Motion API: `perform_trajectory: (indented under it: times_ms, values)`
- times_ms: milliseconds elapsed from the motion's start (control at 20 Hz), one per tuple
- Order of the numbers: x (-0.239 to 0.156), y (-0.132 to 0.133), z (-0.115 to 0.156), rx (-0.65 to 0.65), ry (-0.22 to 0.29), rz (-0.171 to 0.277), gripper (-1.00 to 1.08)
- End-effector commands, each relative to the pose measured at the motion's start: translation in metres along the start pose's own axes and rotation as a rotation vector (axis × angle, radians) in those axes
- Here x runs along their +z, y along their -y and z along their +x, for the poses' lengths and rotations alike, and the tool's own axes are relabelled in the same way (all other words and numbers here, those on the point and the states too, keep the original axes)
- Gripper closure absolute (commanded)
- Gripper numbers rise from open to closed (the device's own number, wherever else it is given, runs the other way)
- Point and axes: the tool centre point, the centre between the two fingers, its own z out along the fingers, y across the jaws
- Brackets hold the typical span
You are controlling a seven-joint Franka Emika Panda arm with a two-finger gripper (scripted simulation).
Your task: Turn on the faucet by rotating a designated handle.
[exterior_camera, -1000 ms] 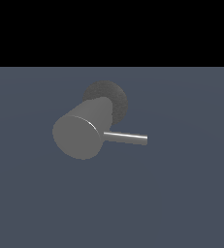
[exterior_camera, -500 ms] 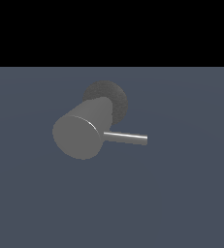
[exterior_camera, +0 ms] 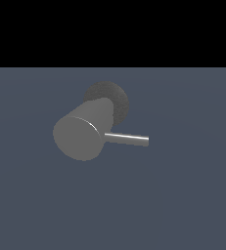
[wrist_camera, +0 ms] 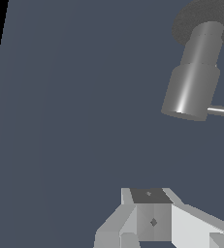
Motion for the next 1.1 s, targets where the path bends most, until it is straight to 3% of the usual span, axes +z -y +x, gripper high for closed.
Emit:
perform_trajectory:
  times_ms: [0, 550, 1050]
  values:
    - [-0.005, 0.004, 0.002, -0.016, -0.022, 0.112, 1.08]
    - [-0.038, 0.008, 0.015, -0.052, -0.132, 0.595, 1.08]
    - [-0.071, -0.014, 0.035, -0.019, -0.256, 1.021, 1.08]
